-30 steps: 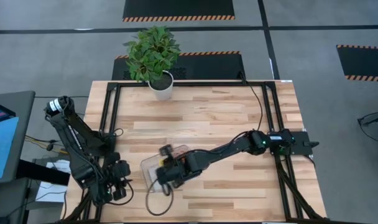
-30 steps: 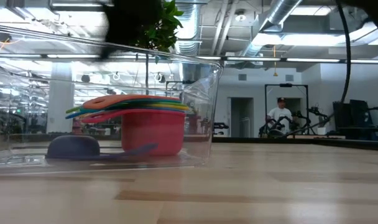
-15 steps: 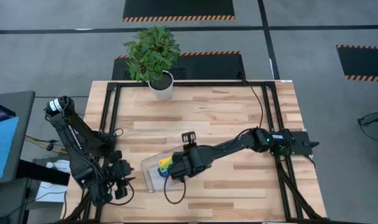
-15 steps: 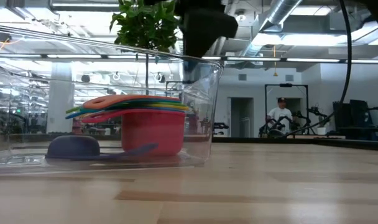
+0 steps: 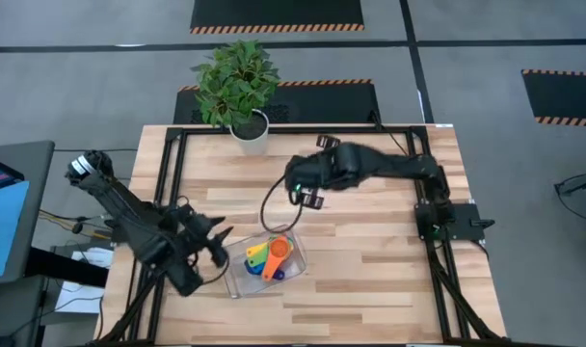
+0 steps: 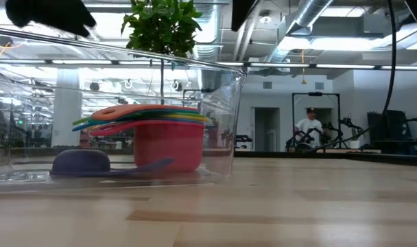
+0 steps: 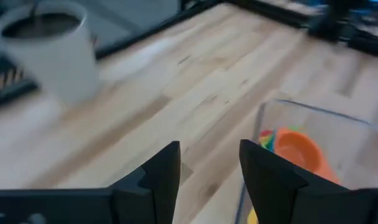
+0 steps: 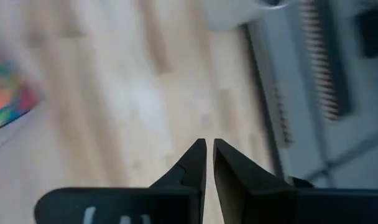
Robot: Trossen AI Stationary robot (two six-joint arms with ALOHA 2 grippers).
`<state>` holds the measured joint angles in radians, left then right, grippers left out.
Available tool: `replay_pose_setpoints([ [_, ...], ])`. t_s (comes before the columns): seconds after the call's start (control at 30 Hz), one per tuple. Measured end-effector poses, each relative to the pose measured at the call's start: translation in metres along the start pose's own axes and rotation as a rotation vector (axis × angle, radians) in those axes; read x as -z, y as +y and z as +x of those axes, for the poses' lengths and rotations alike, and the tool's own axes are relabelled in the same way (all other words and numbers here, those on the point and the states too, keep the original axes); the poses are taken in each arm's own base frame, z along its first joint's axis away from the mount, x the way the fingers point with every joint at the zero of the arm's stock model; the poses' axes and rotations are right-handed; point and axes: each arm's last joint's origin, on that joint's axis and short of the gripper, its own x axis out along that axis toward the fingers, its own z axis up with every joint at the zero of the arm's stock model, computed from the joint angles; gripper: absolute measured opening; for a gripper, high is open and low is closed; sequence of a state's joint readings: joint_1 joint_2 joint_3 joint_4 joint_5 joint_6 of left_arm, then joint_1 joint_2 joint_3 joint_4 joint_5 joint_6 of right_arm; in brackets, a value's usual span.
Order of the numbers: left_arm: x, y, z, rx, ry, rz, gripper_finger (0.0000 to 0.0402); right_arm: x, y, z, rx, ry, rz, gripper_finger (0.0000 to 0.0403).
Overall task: Nest measuring cups in basket
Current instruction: Adjust the transparent bin on the table
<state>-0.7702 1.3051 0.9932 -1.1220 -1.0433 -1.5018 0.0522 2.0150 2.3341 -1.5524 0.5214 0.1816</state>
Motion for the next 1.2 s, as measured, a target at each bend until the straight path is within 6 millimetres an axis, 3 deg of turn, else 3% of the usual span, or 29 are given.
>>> replay_pose_setpoints([
  [0.17,-0.008,0.001,0.025,-0.047,0.302,-0.077,0.0155,0.002,-0.013,-0.005,-0.35,0.004,-0.115,0.0054],
  [0.3,-0.015,0.001,0.04,-0.038,0.402,-0.092,0.0155,-0.013,0.005,0.013,-0.506,-0.046,-0.166,0.0054],
  [0.47,-0.023,0.016,0.044,-0.104,0.399,-0.015,0.0155,-0.027,0.05,0.062,-0.498,-0.002,-0.267,0.0054],
  [0.67,-0.029,0.035,0.026,-0.069,0.451,0.136,0.0155,-0.032,0.061,0.11,-0.479,0.097,-0.15,0.0054],
  [0.9,-0.034,0.048,0.003,0.048,0.45,0.216,0.0155,-0.045,0.077,0.115,-0.513,0.01,-0.011,0.0054],
  [1.07,-0.034,0.048,0.0,0.04,0.42,0.144,0.0155,-0.037,0.095,0.116,-0.517,0.039,-0.125,0.0054],
  [1.2,-0.035,0.048,0.0,0.023,0.369,0.11,0.0155,-0.029,0.098,0.132,-0.451,0.082,-0.163,0.0054],
])
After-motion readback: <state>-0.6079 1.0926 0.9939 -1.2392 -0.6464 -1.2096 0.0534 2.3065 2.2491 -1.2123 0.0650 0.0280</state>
